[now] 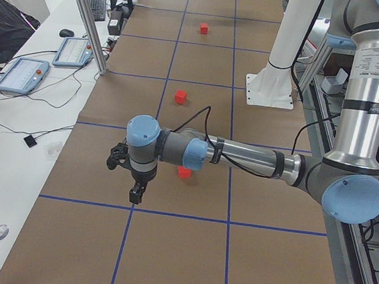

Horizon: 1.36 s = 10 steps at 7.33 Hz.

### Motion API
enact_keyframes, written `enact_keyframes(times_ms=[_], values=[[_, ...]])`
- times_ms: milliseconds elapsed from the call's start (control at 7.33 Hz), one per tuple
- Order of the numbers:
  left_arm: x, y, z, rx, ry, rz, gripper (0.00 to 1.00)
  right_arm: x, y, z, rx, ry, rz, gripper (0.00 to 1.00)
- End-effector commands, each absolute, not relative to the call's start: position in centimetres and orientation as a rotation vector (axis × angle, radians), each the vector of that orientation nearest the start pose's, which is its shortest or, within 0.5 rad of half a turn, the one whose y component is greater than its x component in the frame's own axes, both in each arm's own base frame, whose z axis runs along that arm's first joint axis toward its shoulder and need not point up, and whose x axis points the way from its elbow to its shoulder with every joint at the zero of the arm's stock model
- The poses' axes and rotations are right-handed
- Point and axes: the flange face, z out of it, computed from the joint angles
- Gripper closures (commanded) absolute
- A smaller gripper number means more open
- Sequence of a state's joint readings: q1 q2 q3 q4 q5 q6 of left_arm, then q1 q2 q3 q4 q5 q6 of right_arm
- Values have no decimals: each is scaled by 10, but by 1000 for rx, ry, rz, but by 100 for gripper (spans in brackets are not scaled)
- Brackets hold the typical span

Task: Form red blocks into L shape at center

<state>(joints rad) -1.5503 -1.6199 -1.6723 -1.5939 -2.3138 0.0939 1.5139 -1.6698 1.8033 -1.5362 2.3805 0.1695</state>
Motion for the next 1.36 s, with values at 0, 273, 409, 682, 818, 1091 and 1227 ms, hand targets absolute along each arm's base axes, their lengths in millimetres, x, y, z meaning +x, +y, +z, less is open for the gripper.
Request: enact_keyframes(times_ms=[0,273,409,682,818,1091,1227], values=[[-7,-541,520,265,771,283,0,34,-468,582,75,-828,34,1],[111,-559,440,184,836,203,0,32,-467,585,68,-827,33,0],[163,-565,392,167,859,148,0,31,-467,588,60,-827,34,0],[259,-553,301,173,860,-36,0,28,-469,587,56,-830,33,0],[321,-534,282,195,816,-79,0,22,-473,583,59,-830,15,0],[384,-510,259,192,819,-88,0,21,-474,583,60,-830,15,0],[415,-501,247,189,820,-92,0,21,-474,582,62,-832,13,0]])
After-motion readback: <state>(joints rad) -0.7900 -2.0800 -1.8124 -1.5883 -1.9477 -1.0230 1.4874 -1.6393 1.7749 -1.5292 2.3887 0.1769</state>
